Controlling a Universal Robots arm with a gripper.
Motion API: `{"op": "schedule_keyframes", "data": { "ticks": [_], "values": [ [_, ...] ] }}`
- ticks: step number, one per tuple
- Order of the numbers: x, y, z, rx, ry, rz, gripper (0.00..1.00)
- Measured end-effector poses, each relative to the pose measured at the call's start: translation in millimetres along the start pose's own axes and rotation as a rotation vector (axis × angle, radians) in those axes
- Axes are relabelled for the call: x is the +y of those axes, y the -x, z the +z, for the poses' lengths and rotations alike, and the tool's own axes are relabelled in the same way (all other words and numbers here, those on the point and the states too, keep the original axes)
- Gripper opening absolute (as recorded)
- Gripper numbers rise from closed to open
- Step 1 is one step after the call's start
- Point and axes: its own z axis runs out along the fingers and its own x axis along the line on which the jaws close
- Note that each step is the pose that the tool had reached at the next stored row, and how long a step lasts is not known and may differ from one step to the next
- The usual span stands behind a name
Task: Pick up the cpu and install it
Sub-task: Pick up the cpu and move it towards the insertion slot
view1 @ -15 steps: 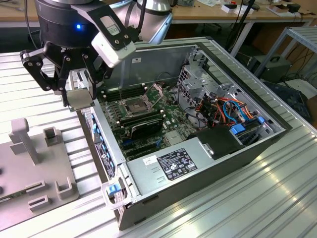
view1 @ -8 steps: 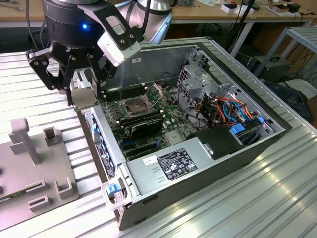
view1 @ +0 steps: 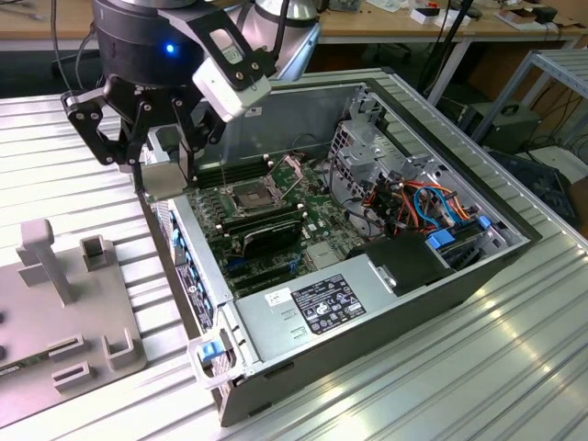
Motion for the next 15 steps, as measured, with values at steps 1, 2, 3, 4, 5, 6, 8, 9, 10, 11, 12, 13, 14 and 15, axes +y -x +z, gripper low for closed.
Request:
{"op": "schedule_keyframes", "data": {
  "ticks": [1,2,3,4,5,6,8,9,10,11,12,13,14,15],
  "values": [
    [-0.1,0.9,0.0,0.0,0.0,0.0,0.55],
    [-0.1,1.7,0.0,-0.0001,0.0,0.0,0.55],
    [-0.2,2.7,-0.1,0.0,0.0,0.0,0.55],
    [-0.3,3.9,-0.1,0.0,0.0,0.0,0.55],
    [-0.4,4.9,-0.1,0.0,0.0,0.0,0.55],
    [-0.5,6.1,-0.1,0.0,0.0,0.0,0.55],
    [-0.7,8.7,-0.1,0.0,0.0001,0.0,0.55],
    [-0.8,9.9,-0.2,0.0,0.0,0.0,0.55],
    [-0.9,11.3,-0.2,0.0,0.0,0.0,0.55],
    [-1.0,12.7,-0.3,0.0,-0.0001,0.0,0.55],
    [-1.1,13.8,-0.3,0.0,0.0,0.0,0.55],
    [-1.2,15.1,-0.3,0.0,0.0,0.0,0.55],
    [-1.3,16.8,-0.3,0.0,0.0,0.0,0.55],
    [-1.4,18.2,-0.3,0.0,0.0,0.0,0.55]
  ]
}}
